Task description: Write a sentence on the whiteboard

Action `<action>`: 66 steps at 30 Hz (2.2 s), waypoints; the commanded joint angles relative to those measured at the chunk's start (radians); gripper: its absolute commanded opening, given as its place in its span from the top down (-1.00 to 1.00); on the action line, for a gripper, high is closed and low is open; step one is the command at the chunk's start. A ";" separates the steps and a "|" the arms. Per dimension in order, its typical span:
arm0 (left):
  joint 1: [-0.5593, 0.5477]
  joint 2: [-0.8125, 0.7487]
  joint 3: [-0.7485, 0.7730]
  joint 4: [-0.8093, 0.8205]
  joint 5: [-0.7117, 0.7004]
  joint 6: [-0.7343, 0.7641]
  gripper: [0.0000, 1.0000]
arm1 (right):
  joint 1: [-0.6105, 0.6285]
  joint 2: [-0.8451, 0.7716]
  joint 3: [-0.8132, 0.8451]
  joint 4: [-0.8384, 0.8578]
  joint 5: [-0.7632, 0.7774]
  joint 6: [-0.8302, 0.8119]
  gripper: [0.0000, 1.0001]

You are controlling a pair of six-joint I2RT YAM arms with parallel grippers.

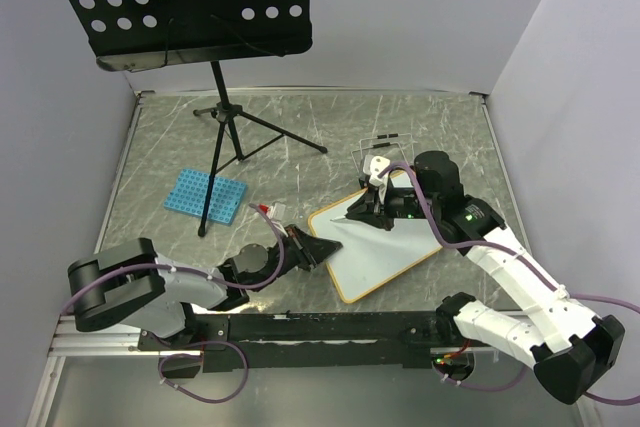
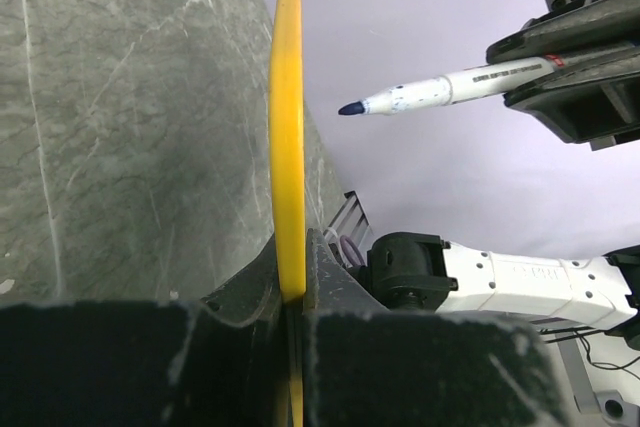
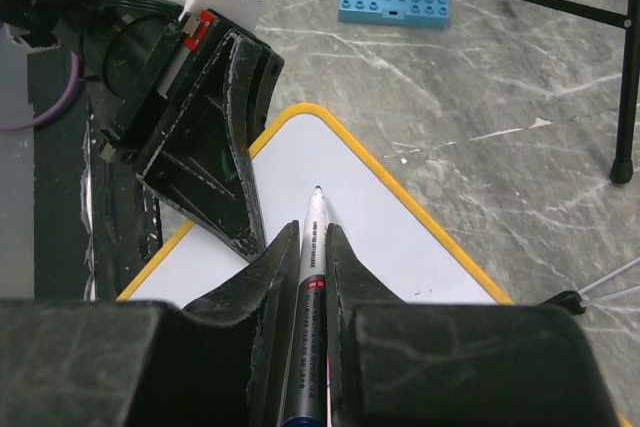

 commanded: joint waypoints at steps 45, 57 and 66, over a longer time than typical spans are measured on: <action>-0.005 -0.129 0.020 0.202 -0.001 0.001 0.98 | 0.006 -0.004 0.001 -0.010 0.078 -0.033 1.00; -0.005 -0.094 0.023 0.237 0.023 -0.010 0.98 | -0.014 0.042 0.050 0.014 0.118 -0.022 1.00; -0.004 -0.124 0.020 0.210 0.004 0.009 0.98 | -0.017 0.037 0.022 -0.006 0.072 -0.028 1.00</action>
